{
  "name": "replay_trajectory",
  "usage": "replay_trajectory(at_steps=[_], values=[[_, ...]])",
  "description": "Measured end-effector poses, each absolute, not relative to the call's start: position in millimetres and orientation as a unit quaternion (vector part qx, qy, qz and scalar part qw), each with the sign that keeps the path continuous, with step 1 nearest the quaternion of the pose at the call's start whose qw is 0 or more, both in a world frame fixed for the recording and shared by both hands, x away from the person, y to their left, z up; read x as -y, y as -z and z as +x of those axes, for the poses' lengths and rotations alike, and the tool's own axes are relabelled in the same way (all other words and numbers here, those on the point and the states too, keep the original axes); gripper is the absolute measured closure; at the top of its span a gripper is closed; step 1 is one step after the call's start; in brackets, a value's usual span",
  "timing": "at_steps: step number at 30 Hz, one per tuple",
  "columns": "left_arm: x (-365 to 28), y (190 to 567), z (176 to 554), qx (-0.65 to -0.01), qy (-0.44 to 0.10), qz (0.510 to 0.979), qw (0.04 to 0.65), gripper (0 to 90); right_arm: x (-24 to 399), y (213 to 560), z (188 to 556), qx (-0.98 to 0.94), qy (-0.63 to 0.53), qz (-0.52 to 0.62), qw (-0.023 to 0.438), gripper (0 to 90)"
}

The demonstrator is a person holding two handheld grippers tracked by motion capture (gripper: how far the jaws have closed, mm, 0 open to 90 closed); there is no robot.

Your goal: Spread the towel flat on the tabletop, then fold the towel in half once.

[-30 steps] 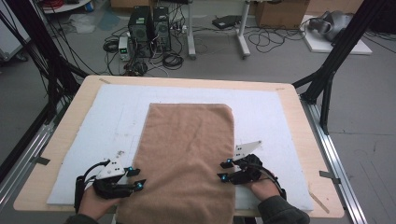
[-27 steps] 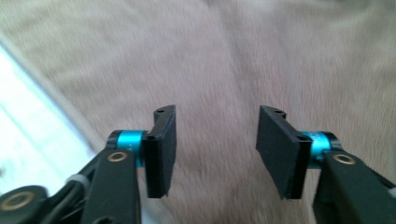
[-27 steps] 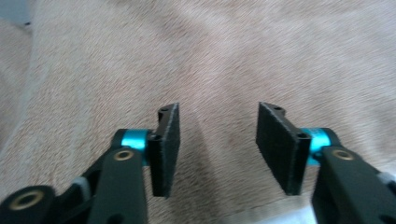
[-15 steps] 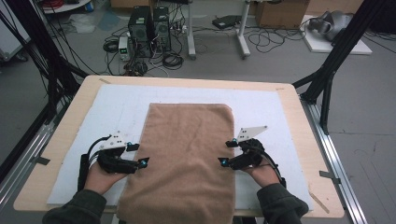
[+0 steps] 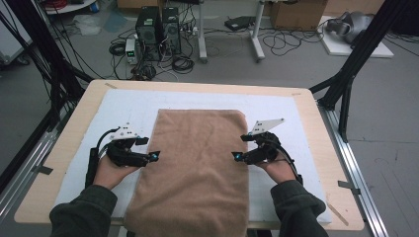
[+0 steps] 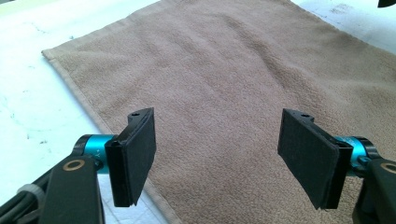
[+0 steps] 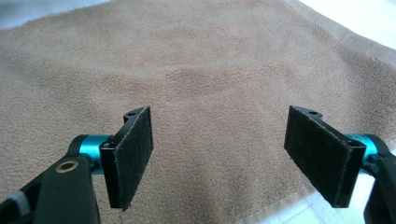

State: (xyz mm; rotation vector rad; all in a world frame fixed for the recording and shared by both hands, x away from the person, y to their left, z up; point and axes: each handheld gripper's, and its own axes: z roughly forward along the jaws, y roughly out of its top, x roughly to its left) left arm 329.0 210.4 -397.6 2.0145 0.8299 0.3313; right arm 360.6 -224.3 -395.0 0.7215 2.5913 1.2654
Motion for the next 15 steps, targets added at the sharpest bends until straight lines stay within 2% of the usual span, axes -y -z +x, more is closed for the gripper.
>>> replay_trajectory(at_steps=[8,15], values=[[-207,396,348,-0.347,-0.129,0.82,0.437,31.3,230,403,379,-0.873,-0.409,0.254,0.074,23.6],[-208,375,366,-0.356,-0.15,0.801,0.457,32.3,233,378,402,-0.87,-0.408,0.263,0.092,23.8]])
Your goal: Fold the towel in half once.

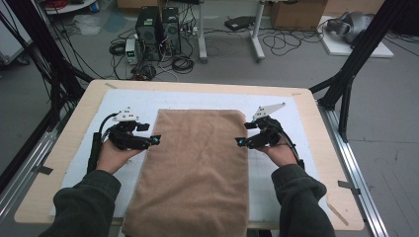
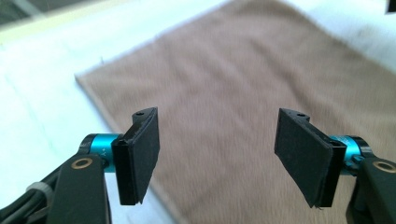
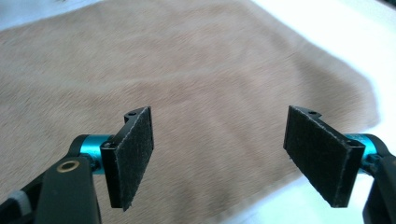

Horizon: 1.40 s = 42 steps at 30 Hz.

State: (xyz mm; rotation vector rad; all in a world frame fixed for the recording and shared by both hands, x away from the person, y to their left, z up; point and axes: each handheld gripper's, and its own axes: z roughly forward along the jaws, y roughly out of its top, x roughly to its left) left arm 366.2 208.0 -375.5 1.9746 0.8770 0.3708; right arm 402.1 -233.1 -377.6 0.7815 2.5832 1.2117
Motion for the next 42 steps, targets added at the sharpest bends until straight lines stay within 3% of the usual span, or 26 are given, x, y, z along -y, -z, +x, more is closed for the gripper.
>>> replay_trajectory(at_steps=[21,25,31,34,37,42], values=[[-197,435,417,-0.411,-0.159,0.816,0.374,43.9,224,430,437,-0.877,-0.325,0.329,0.134,33.5],[-197,441,420,-0.414,-0.152,0.818,0.369,48.4,227,437,438,-0.876,-0.323,0.336,0.122,41.1],[-195,441,420,-0.414,-0.179,0.819,0.355,60.2,227,436,437,-0.874,-0.338,0.332,0.108,64.6],[-193,441,419,-0.412,-0.178,0.819,0.357,73.3,228,437,438,-0.868,-0.351,0.339,0.092,79.2],[-193,440,420,-0.414,-0.172,0.819,0.358,83.6,227,437,439,-0.87,-0.354,0.334,0.085,82.1],[-196,436,419,-0.412,-0.175,0.82,0.357,85.8,229,433,440,-0.863,-0.365,0.34,0.078,83.3]])
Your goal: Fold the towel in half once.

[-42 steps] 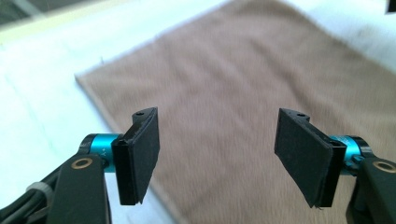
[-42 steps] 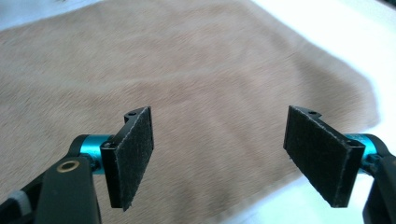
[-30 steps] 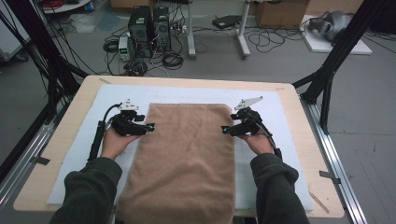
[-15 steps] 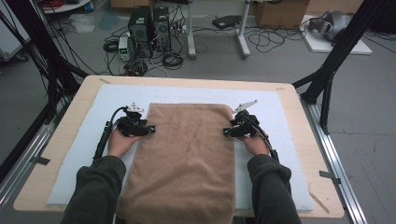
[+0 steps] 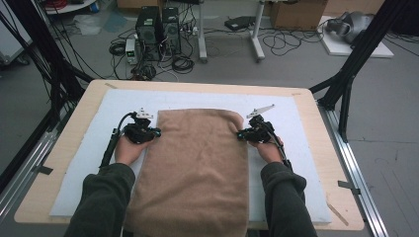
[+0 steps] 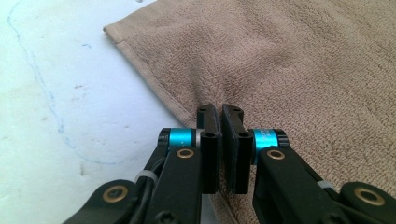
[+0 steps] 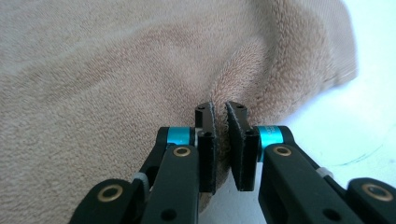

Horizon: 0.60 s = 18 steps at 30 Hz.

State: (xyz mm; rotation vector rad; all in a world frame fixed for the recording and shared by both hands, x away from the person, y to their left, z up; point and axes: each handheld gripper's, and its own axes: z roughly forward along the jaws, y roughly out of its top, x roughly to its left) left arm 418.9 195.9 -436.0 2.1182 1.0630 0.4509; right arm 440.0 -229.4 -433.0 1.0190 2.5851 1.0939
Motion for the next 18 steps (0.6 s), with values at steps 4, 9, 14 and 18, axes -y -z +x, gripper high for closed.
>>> replay_trajectory(at_steps=[4,9,14,18], values=[[-204,423,414,-0.414,-0.176,0.806,0.385,86.0,232,418,437,-0.859,-0.384,0.329,0.079,83.6],[-217,399,398,-0.399,-0.182,0.798,0.413,86.2,231,388,429,-0.855,-0.413,0.3,0.091,83.8],[-229,379,367,-0.367,-0.179,0.8,0.439,86.1,235,363,410,-0.852,-0.437,0.276,0.083,83.7],[-234,379,333,-0.337,-0.176,0.813,0.442,86.1,233,355,380,-0.869,-0.422,0.241,0.089,83.5]])
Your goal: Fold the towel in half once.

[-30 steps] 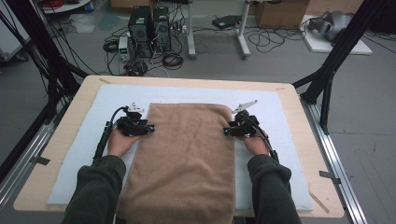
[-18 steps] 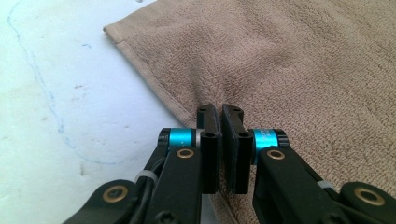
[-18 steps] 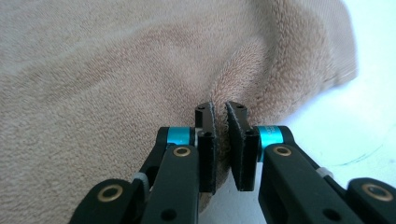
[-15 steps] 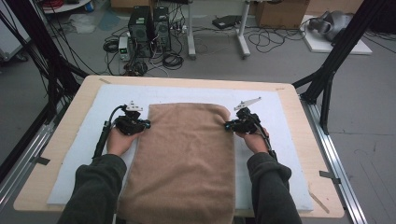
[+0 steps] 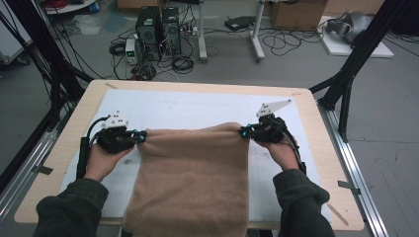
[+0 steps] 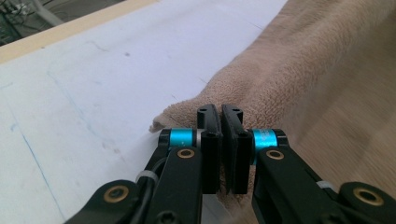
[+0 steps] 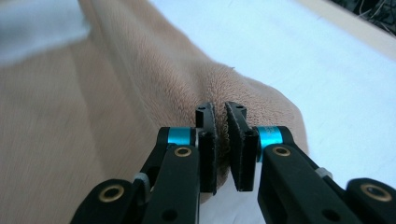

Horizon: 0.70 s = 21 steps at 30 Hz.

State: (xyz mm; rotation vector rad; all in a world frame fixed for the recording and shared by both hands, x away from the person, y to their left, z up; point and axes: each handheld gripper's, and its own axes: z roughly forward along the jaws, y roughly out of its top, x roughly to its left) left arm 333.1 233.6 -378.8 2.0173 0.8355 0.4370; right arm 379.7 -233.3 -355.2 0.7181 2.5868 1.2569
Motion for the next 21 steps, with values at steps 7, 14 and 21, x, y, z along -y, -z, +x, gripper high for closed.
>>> replay_trajectory(at_steps=[7,14,21], values=[[-236,410,277,-0.323,-0.157,0.821,0.445,86.1,235,393,329,-0.885,-0.401,0.23,0.058,83.6],[-236,433,260,-0.325,-0.135,0.82,0.451,78.6,237,429,310,-0.888,-0.393,0.238,0.019,74.7],[-243,405,275,-0.331,-0.144,0.809,0.464,54.9,247,403,313,-0.865,-0.428,0.256,0.055,53.9]])
